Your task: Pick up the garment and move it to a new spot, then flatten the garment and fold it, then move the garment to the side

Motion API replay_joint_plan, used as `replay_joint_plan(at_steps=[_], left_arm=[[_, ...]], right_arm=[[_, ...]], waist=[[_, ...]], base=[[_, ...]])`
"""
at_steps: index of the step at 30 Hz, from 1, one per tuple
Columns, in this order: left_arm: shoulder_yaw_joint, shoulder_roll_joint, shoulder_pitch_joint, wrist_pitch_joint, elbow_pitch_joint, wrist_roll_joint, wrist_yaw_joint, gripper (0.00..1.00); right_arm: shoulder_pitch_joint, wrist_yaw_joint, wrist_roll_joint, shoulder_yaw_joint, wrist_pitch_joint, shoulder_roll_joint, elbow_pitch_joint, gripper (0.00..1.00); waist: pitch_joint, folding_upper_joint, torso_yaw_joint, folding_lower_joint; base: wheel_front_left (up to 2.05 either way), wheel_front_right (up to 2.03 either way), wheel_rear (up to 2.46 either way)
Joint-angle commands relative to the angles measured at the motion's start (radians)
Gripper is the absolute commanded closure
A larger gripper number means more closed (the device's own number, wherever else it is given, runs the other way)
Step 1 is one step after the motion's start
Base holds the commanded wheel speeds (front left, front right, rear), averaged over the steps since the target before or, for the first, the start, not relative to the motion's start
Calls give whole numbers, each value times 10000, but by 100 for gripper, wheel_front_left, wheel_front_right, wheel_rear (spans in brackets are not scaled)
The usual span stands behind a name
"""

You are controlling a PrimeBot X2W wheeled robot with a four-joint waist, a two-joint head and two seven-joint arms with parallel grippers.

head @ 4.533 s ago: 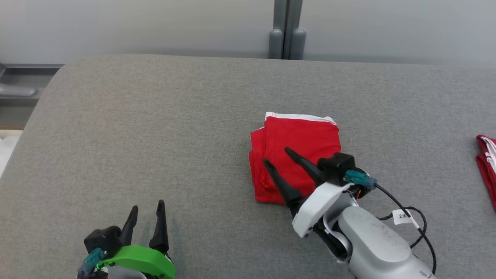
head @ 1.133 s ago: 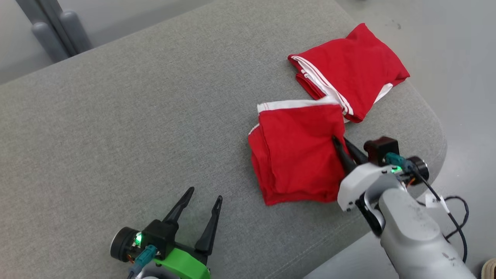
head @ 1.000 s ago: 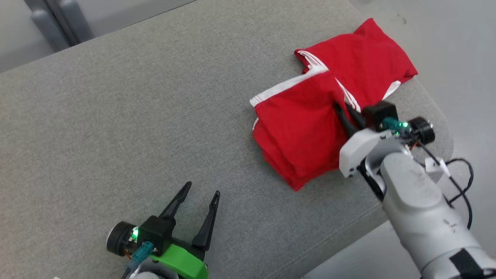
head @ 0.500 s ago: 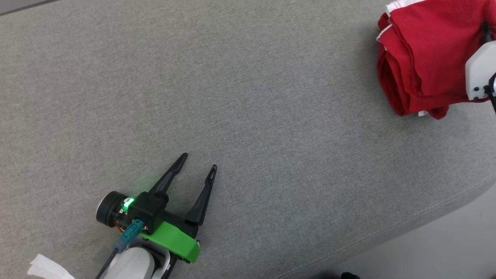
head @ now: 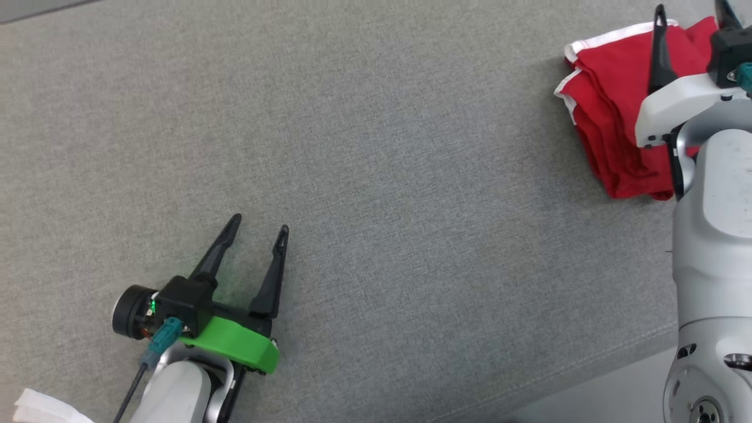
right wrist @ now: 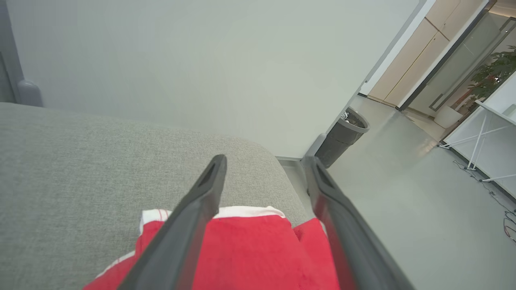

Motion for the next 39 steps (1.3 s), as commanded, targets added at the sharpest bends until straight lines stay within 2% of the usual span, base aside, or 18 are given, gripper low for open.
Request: replay_joint_plan(at_steps=[1,5,7,11,14,17,25,39], left_arm=[[210,-89,89,6,59,134,28,0],[869,-327,174,6,287,323,28,0],[1088,-462,213,6,393,436,28,0],[1790,-688,354,6,668,701,28,0],[2348,-895,531,6,888,862,28,0],[3110,-1055,743,5,1216,1035,32,0],[4264,-1357,1371,5,1362,1528,30,0],[4416,-1618,2494,5,900,897,28,0]], right_arm=[[250,-21,577,214,-75,6,-45,0],[849,-21,2903,1972,-82,33,-322,0],[1299,-21,3822,2530,-85,-14,-660,0],[2284,-20,5030,3426,-87,41,-1209,0],[2975,-20,5723,3681,-88,-3,-1485,0],[3668,-20,6095,4063,-89,23,-1677,0],[5199,-20,6439,4488,-90,19,-1955,0],[6955,-20,6890,4756,-91,18,-2402,0]], waist=[[-393,0,18,-1],[-816,0,222,-1],[-1061,0,405,-1],[-1529,0,774,-1],[-1891,0,1065,-1],[-2268,0,1289,-1],[-2975,0,1629,-1],[-3708,0,1730,-1]], base=[[0,0,0],[0,0,0],[0,0,0],[0,0,0],[0,0,0],[0,0,0],[0,0,0],[0,0,0]])
